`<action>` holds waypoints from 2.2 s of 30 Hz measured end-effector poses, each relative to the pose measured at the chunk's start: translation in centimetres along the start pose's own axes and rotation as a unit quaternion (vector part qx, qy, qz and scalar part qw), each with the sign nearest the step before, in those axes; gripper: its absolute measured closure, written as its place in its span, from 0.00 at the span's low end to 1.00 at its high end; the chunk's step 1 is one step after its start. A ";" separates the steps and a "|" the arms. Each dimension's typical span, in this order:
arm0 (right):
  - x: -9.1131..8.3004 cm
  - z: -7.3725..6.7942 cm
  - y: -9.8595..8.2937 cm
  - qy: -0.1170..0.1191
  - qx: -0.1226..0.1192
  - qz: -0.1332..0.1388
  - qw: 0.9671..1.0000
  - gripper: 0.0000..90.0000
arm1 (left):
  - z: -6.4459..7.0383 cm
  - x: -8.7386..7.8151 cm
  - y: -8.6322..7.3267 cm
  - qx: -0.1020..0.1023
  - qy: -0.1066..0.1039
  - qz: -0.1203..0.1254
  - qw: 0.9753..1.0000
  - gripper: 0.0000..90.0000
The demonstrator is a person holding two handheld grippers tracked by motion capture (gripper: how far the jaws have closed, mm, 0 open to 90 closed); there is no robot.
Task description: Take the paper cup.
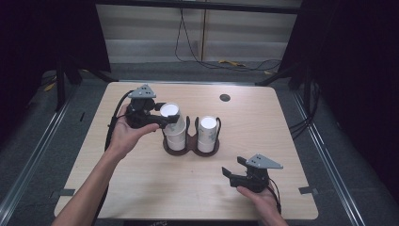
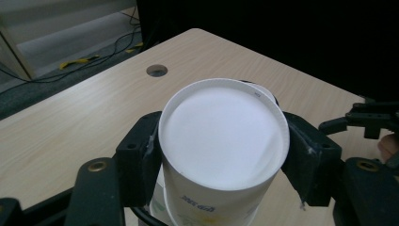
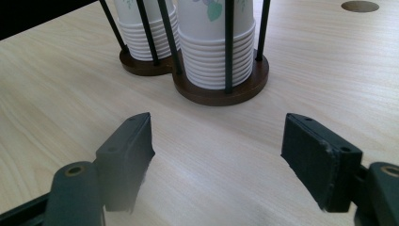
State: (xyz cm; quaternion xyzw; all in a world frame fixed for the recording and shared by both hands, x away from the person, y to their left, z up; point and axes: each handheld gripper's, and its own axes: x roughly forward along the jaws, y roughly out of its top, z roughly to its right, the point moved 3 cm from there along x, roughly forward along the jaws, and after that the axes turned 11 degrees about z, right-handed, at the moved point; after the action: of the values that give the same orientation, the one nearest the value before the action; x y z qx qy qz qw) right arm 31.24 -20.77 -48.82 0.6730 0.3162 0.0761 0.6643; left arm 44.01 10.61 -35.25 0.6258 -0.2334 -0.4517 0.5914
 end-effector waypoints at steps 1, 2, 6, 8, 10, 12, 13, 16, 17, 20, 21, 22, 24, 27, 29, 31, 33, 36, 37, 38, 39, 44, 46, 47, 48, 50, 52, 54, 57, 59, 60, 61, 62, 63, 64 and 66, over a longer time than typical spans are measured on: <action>0.0 0.0 0.0 0.001 0.000 0.000 1.000 0.28 | 0.2 -0.1 -0.1 0.001 -0.002 0.001 1.000 0.40; 0.0 -0.1 0.0 0.001 0.000 0.001 1.000 0.27 | 0.4 -0.3 -0.1 0.002 -0.003 0.002 1.000 0.39; 0.0 -0.2 0.1 0.006 -0.001 0.001 1.000 0.26 | 1.3 -0.8 -0.3 0.006 -0.014 0.010 1.000 0.39; 0.0 -0.3 0.1 0.010 0.000 0.003 1.000 0.25 | 1.7 -1.0 -0.5 0.010 -0.018 0.011 1.000 0.39; 0.1 -0.4 0.2 0.021 0.005 0.008 1.000 0.23 | 2.1 -1.1 -0.7 0.017 -0.025 0.009 1.000 0.39; 0.1 -0.7 0.5 0.034 0.005 0.015 0.999 0.22 | 2.5 -1.1 -1.0 0.019 -0.032 0.009 0.999 0.39; 0.1 -0.8 0.6 0.039 0.003 0.016 0.999 0.21 | 2.6 -1.1 -1.2 0.019 -0.036 0.010 0.999 0.39; 0.1 -1.1 0.8 0.052 -0.001 0.020 0.998 0.20 | 2.9 -0.9 -1.9 0.023 -0.036 0.009 0.999 0.39; 0.2 -1.3 0.8 0.058 0.000 0.019 0.998 0.19 | 3.0 -0.8 -2.2 0.021 -0.038 0.009 0.999 0.39; 0.3 -1.5 0.9 0.064 0.001 0.019 0.998 0.17 | 3.2 -0.5 -2.9 0.018 -0.040 0.004 0.999 0.39; 0.3 -1.6 1.0 0.068 0.003 0.015 0.998 0.17 | 3.2 -0.3 -3.1 0.017 -0.042 0.002 0.999 0.39; 0.4 -1.7 1.0 0.070 -0.001 0.014 0.997 0.17 | 3.3 -0.2 -3.2 0.017 -0.043 0.001 0.999 0.39; 0.5 -1.9 1.0 0.077 0.001 0.008 0.997 0.17 | 3.6 0.1 -3.2 0.022 -0.046 -0.004 0.999 0.39; 0.7 -2.3 1.1 0.091 -0.002 0.000 0.996 0.16 | 4.1 0.3 -3.5 0.021 -0.055 0.000 0.998 0.39; 0.9 -2.4 1.5 0.098 -0.006 0.001 0.995 0.16 | 4.5 0.6 -4.0 0.015 -0.065 0.004 0.998 0.39; 1.1 -2.7 1.9 0.103 -0.007 0.005 0.995 0.16 | 4.9 0.7 -4.6 0.017 -0.068 0.000 0.998 0.39; 1.5 -3.1 2.2 0.108 -0.008 0.008 0.994 0.15 | 5.1 0.8 -5.1 0.011 -0.077 0.000 0.997 0.39; 1.9 -3.8 2.6 0.119 -0.012 0.015 0.993 0.15 | 5.2 0.9 -5.7 0.005 -0.085 0.000 0.996 0.39; 2.1 -4.0 2.8 0.121 -0.011 0.016 0.992 0.15 | 5.2 1.0 -5.7 0.006 -0.088 -0.001 0.996 0.39; 2.2 -4.0 2.9 0.123 -0.012 0.018 0.992 0.15 | 5.3 1.0 -5.8 0.003 -0.090 -0.001 0.996 0.39; 2.4 -4.2 3.0 0.124 -0.014 0.015 0.992 0.15 | 5.4 1.0 -5.9 0.004 -0.092 0.001 0.996 0.39; 3.0 -4.9 3.6 0.138 -0.015 0.018 0.990 0.15 | 5.6 0.9 -6.3 -0.003 -0.105 0.013 0.994 0.39; 3.2 -5.1 3.5 0.144 -0.009 0.025 0.989 0.15 | 5.7 0.7 -6.6 -0.011 -0.108 0.016 0.994 0.39; 3.3 -5.2 3.3 0.148 -0.006 0.027 0.989 0.15 | 5.7 0.7 -6.8 -0.008 -0.106 0.015 0.994 0.39; 3.4 -5.3 3.2 0.150 -0.008 0.026 0.988 0.15 | 5.7 0.7 -6.9 -0.010 -0.105 0.014 0.994 0.39; 3.3 -5.5 3.1 0.155 -0.012 0.023 0.988 0.15 | 5.6 0.7 -7.3 -0.016 -0.108 0.016 0.994 0.39; 3.2 -5.5 2.9 0.159 -0.011 0.026 0.987 0.15 | 5.6 0.7 -7.6 -0.023 -0.107 0.018 0.994 0.39; 3.1 -5.6 2.8 0.165 -0.010 0.027 0.986 0.16 | 5.6 0.9 -8.2 -0.025 -0.105 0.019 0.994 0.39; 3.0 -5.7 2.5 0.183 -0.006 0.022 0.983 0.16 | 5.7 1.1 -8.7 -0.029 -0.106 0.012 0.994 0.39; 2.9 -5.8 2.5 0.190 -0.003 0.025 0.981 0.16 | 5.7 1.0 -8.9 -0.032 -0.108 0.016 0.994 0.39; 2.9 -5.9 2.5 0.194 -0.001 0.029 0.981 0.16 | 5.7 1.0 -8.9 -0.032 -0.108 0.016 0.994 0.39; 2.9 -5.9 2.6 0.194 -0.003 0.036 0.980 0.16 | 5.9 1.1 -9.1 -0.042 -0.116 0.021 0.992 0.39; 2.9 -5.9 2.6 0.197 0.000 0.039 0.980 0.16 | 6.0 1.2 -9.1 -0.039 -0.117 0.018 0.992 0.39; 2.9 -5.9 2.6 0.197 0.000 0.039 0.980 0.16 | 6.0 1.2 -9.1 -0.039 -0.117 0.018 0.992 0.39; 2.9 -6.0 2.7 0.198 -0.001 0.042 0.979 0.16 | 6.1 1.2 -9.1 -0.041 -0.119 0.019 0.992 0.39; 3.0 -6.1 2.6 0.197 -0.004 0.041 0.979 0.16 | 6.2 1.2 -8.9 -0.038 -0.125 0.021 0.991 0.39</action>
State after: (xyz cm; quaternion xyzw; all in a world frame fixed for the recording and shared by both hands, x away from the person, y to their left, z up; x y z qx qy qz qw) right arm 31.23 -13.86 -46.72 0.6547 0.4129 0.2356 0.5877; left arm 37.15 8.05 -43.41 0.5364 -0.3013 -0.5223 0.5905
